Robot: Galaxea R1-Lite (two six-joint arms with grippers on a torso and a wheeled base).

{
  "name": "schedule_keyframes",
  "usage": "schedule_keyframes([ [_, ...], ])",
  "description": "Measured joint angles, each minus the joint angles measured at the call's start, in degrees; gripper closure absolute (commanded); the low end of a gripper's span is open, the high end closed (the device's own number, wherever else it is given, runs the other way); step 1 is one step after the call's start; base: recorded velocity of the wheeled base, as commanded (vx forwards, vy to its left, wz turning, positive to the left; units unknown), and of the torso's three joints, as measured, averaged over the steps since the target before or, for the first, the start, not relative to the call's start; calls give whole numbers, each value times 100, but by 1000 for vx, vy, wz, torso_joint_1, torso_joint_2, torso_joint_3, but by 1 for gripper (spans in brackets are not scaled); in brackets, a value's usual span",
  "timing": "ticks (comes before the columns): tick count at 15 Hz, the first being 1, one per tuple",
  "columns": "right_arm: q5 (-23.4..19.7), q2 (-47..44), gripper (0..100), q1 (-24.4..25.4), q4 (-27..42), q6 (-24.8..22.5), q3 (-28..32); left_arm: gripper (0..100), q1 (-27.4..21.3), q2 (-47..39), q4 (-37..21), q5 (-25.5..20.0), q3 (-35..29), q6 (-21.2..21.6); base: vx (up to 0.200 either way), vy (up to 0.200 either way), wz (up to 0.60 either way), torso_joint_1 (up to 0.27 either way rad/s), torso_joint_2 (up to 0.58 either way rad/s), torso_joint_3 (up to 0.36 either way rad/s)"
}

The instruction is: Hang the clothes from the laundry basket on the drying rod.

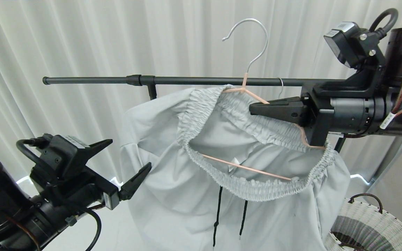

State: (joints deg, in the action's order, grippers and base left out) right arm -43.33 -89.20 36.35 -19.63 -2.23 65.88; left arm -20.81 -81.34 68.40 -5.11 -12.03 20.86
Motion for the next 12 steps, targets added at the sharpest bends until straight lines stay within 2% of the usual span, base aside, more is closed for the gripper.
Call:
schedule_keyframes([
  [5, 5, -10, 100, -55, 15, -45, -15, 0, -173, 452, 2, -15, 32, -263, 0, 0, 0, 0, 0, 0],
  [9, 2, -7, 100, -162, 23, -48, -11, 0, -217, 681, 11, -375, 10, -969, 0, 0, 0, 0, 0, 0],
  [12, 2, 26, 100, -226, 28, -48, -12, 0, 98, 724, 7, -386, 180, -978, 0, 0, 0, 0, 0, 0],
])
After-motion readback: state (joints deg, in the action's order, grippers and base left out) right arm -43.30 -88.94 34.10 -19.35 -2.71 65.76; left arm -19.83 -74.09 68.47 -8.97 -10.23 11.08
